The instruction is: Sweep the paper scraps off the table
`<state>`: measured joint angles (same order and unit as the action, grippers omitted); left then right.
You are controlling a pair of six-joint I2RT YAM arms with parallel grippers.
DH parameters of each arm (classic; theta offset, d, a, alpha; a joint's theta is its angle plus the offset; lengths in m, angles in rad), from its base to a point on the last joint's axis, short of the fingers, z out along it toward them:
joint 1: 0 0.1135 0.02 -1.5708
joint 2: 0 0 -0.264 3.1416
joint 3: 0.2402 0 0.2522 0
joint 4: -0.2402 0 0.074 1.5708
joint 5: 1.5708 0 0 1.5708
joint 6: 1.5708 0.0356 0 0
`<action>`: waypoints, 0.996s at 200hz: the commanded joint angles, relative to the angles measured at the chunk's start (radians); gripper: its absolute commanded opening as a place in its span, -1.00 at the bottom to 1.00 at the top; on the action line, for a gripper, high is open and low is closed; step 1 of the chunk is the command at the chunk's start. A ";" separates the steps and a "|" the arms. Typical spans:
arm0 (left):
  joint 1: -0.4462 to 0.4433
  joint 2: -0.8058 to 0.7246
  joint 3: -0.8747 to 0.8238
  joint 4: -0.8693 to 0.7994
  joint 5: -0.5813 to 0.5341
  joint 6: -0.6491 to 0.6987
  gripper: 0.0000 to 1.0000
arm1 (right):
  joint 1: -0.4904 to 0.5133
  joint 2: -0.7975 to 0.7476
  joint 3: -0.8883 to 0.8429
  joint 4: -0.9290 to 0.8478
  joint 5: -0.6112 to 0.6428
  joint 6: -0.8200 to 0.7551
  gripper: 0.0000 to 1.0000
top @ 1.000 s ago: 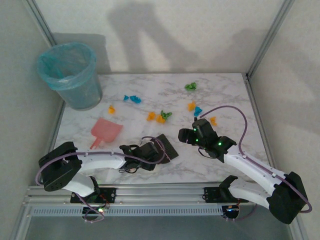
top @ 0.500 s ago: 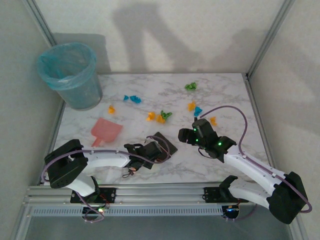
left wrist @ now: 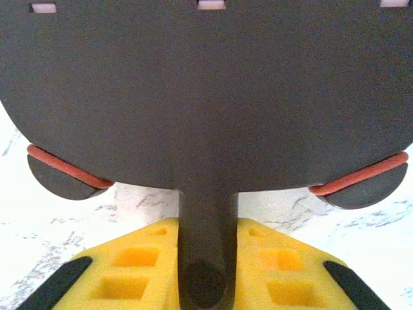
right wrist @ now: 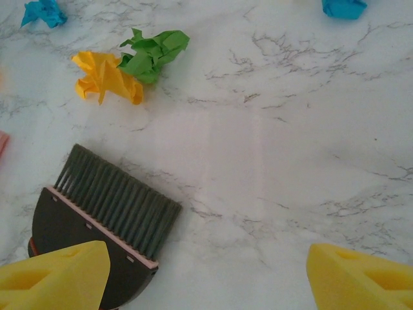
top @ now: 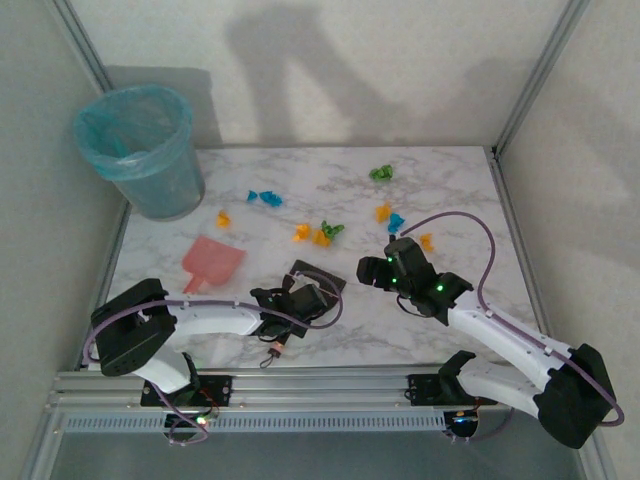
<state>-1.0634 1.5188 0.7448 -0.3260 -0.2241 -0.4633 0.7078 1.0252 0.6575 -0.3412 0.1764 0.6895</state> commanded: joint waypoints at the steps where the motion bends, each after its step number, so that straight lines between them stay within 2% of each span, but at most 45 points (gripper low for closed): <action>1: -0.007 -0.052 0.040 0.003 -0.090 -0.003 -1.00 | 0.005 -0.031 -0.019 -0.016 0.044 0.014 0.61; 27: -0.007 -0.108 0.047 0.016 -0.115 -0.034 -1.00 | 0.005 -0.053 -0.028 -0.016 0.060 0.016 0.61; 108: -0.007 -0.331 0.095 -0.001 -0.056 -0.181 -1.00 | 0.005 -0.183 -0.100 0.062 0.050 -0.002 0.61; 147: 0.000 -0.365 0.203 -0.032 -0.138 -0.397 -1.00 | 0.006 -0.318 -0.202 0.197 -0.007 -0.036 0.61; 181: 0.036 -0.347 0.277 0.043 -0.194 -0.609 -1.00 | 0.007 -0.430 -0.312 0.357 -0.092 -0.060 0.59; 199: 0.082 -0.329 0.287 0.091 -0.185 -0.745 -1.00 | 0.006 -0.466 -0.332 0.388 -0.116 -0.073 0.59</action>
<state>-1.0309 1.1797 0.9947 -0.3107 -0.3527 -0.9726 0.7078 0.6018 0.3538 -0.0807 0.1204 0.6544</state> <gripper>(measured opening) 0.188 0.797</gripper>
